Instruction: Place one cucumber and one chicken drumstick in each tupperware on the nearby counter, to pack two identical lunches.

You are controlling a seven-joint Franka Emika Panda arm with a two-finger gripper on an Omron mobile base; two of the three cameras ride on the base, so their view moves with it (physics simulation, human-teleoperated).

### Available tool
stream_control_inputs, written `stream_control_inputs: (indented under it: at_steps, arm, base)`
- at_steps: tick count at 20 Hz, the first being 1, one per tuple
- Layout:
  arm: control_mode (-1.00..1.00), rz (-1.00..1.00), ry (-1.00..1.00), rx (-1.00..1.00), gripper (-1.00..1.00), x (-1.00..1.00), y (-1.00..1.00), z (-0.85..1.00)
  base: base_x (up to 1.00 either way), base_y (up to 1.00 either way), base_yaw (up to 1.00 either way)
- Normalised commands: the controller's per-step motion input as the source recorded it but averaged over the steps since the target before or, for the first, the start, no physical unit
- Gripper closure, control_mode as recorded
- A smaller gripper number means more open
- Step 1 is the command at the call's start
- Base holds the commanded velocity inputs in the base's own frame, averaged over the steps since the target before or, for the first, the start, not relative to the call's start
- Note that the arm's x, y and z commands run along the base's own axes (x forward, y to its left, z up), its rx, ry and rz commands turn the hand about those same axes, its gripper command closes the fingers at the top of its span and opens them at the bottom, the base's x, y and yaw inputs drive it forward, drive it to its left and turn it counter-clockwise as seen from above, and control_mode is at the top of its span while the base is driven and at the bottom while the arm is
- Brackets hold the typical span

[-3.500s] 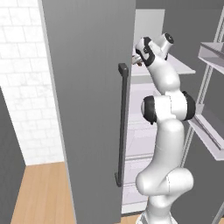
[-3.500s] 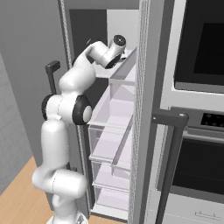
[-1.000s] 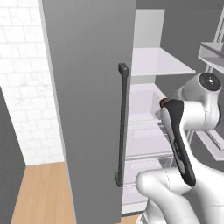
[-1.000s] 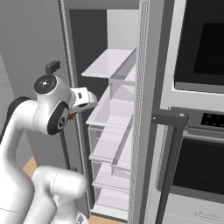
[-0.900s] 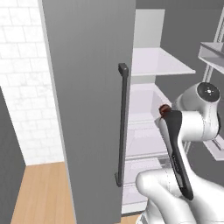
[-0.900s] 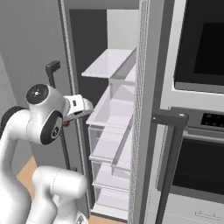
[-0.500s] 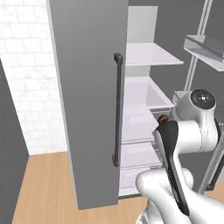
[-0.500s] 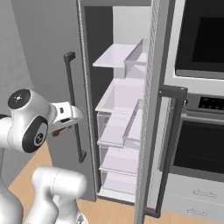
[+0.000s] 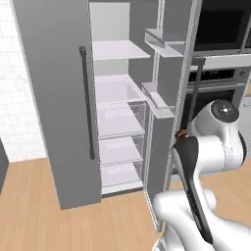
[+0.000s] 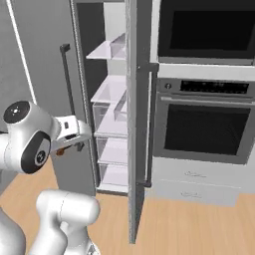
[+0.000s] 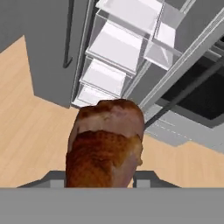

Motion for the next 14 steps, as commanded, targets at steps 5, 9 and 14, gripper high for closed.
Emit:
stream_control_inputs:
  at_steps: [5, 9, 14]
  arm:
    - [1.0, 0.0, 0.0, 0.0, 1.0, 0.0, 0.0, 0.0]
    - [1.0, 0.0, 0.0, 0.0, 1.0, 0.0, 0.0, 0.0]
    - [1.0, 0.0, 0.0, 0.0, 1.0, 0.0, 0.0, 0.0]
  base:
    - [0.02, -0.92, -0.51]
    - [0.38, -0.84, -0.54]
    - [0.85, -0.83, -0.42]
